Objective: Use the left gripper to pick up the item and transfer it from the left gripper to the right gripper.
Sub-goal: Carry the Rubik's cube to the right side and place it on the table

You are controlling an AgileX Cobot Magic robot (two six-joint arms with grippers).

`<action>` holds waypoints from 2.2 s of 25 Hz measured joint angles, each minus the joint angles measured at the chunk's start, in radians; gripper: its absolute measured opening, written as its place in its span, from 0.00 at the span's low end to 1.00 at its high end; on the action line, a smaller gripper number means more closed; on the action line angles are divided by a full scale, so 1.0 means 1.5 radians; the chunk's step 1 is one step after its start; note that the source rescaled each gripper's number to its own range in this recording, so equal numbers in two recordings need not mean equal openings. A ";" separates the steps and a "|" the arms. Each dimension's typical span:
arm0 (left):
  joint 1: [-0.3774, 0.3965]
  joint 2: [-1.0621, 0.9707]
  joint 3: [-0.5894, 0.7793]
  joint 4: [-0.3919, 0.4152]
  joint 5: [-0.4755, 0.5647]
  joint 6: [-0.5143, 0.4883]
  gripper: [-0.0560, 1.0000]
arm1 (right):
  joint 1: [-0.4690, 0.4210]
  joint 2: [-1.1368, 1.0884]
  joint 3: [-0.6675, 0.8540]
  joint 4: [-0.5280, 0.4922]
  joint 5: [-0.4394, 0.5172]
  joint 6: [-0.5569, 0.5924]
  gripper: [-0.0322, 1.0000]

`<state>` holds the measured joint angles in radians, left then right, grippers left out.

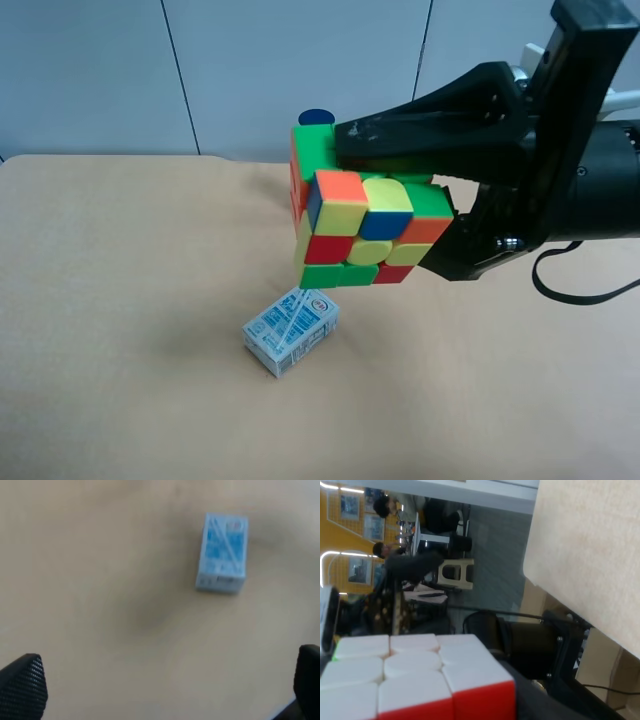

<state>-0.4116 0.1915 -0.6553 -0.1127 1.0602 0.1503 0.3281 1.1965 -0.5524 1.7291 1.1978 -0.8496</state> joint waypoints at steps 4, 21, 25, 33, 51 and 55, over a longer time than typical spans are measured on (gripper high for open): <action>0.000 -0.091 0.000 0.018 0.028 -0.026 1.00 | 0.000 0.000 0.000 0.000 0.000 0.000 0.03; 0.000 -0.130 0.097 0.025 0.000 -0.028 1.00 | 0.000 0.000 0.000 -0.001 0.000 0.000 0.03; 0.000 -0.130 0.097 0.025 -0.001 -0.028 1.00 | 0.000 0.000 0.000 -0.001 0.000 0.000 0.03; 0.052 -0.130 0.097 0.025 -0.001 -0.029 1.00 | 0.000 0.000 0.000 -0.001 -0.010 -0.001 0.03; 0.328 -0.130 0.097 0.023 -0.001 -0.029 1.00 | 0.000 0.001 -0.095 -0.250 -0.212 0.061 0.03; 0.328 -0.130 0.097 0.023 -0.001 -0.029 1.00 | 0.000 0.001 -0.174 -0.499 -0.254 0.219 0.03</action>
<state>0.0801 -0.0035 -0.5101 -0.0784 1.0583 0.1075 0.3281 1.1986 -0.8130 0.9809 0.8172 -0.5206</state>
